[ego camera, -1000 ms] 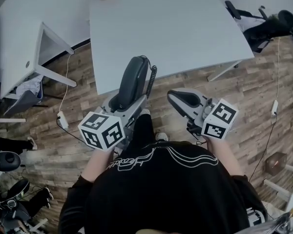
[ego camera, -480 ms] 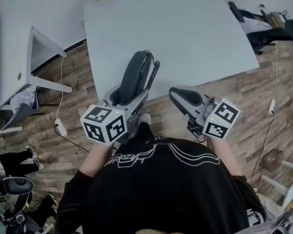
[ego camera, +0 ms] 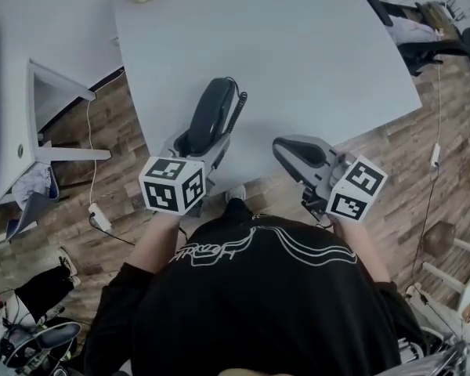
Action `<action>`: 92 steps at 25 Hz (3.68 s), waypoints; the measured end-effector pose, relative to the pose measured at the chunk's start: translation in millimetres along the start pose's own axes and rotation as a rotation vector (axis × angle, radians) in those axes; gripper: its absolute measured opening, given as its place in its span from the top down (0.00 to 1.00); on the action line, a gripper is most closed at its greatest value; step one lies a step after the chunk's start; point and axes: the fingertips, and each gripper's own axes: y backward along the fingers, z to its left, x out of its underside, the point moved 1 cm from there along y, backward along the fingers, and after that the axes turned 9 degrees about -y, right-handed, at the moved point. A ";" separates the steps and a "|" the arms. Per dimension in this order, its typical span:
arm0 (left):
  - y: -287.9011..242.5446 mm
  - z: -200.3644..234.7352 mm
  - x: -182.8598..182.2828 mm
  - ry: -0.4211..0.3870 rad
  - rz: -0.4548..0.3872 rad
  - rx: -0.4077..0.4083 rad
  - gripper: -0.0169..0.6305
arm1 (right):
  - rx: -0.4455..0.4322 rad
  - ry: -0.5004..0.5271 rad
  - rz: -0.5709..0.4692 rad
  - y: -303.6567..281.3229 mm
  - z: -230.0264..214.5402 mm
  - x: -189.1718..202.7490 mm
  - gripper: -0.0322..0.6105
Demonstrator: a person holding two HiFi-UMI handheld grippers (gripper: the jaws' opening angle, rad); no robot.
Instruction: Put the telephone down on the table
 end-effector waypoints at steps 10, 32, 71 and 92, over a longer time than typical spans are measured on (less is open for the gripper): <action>-61.6 49.8 38.8 -0.035 0.132 0.020 0.54 | 0.075 -0.075 0.002 -22.2 -37.4 9.6 0.89; -102.8 92.5 70.3 -0.134 0.265 -0.064 0.54 | 0.123 -0.152 0.000 -38.0 -67.6 24.2 0.89; -18.5 34.5 26.2 -0.222 0.083 0.011 0.44 | 0.091 -0.104 0.000 -5.6 -27.4 38.6 0.89; 165.4 -227.8 68.8 -0.105 -0.153 0.355 0.92 | 0.004 0.042 -0.098 126.7 153.0 127.9 0.89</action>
